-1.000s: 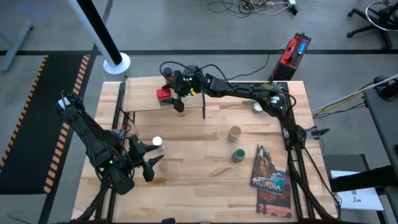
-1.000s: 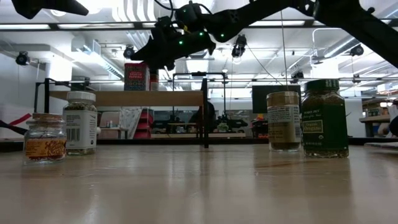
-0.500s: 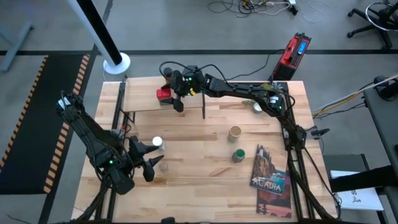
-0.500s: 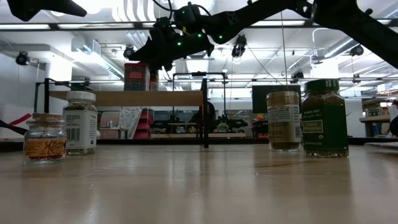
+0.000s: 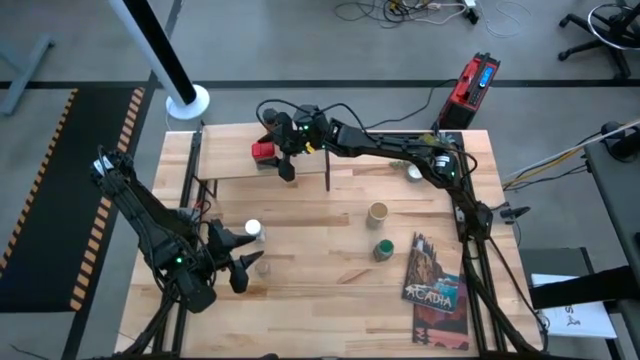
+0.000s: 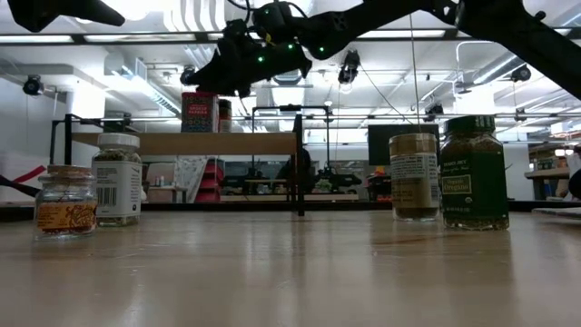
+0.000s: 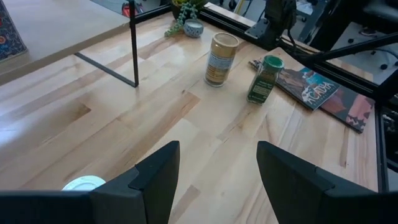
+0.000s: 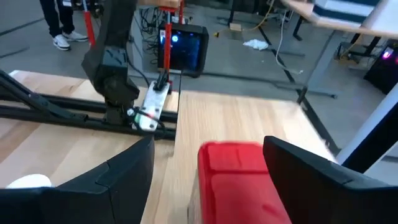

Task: Shelf spices
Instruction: Remove the red seasoning can from the shelf

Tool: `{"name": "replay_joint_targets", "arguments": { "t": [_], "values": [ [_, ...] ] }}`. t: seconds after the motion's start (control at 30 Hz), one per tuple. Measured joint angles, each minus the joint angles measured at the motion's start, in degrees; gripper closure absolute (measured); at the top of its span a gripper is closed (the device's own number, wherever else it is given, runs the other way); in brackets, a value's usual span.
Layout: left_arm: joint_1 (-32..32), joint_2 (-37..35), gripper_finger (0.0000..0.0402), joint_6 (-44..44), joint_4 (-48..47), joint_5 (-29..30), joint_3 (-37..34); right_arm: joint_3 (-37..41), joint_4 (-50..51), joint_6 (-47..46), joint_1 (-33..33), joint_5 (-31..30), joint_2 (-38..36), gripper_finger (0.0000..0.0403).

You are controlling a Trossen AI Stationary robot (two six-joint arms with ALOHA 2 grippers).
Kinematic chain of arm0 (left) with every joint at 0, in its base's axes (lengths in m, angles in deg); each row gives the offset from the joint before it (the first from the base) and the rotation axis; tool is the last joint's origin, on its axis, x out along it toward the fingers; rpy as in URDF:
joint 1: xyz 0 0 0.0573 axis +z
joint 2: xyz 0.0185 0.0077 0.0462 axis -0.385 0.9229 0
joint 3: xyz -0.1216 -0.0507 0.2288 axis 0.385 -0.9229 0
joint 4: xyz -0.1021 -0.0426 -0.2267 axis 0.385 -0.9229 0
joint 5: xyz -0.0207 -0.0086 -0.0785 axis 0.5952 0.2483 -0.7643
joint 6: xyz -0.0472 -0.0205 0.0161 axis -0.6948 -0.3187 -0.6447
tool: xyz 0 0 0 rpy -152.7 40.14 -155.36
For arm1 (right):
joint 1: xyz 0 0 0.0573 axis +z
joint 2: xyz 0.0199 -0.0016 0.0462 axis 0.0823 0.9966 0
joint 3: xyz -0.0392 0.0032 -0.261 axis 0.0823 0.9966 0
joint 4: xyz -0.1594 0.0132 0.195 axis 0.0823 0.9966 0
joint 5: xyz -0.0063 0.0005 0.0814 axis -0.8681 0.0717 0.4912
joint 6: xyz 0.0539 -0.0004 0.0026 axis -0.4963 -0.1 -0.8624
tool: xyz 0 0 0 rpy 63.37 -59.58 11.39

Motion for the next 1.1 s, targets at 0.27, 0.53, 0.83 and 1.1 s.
{"name": "replay_joint_targets", "arguments": {
  "t": [0.27, 0.53, 0.83, 1.1],
  "values": [
    [0.0, 0.0, 0.0198, 1.3, 0.0, 0.0, 0.0, -0.1, 0.9, 0.9, -0.6, 0.0, -0.2, 0.0106],
    [0.0, 0.0, 0.0198, 1.3, 0.0, -0.6, 0.0, -0.1, 3.7, 0.8, -1.8, -0.1, -0.2, 0.0066],
    [0.0, 0.0, 0.0198, 1.3, 0.0, -0.6, 0.0, 0.0, 4.3, 1.5, -1.8, 0.0, 0.1, 0.0062],
    [0.0, 0.0, 0.0198, 1.2, 0.2, -0.4, 0.0, 0.0, 2.9, 0.8, -1.9, 0.1, 3.4, 0.0061]
  ]
}}
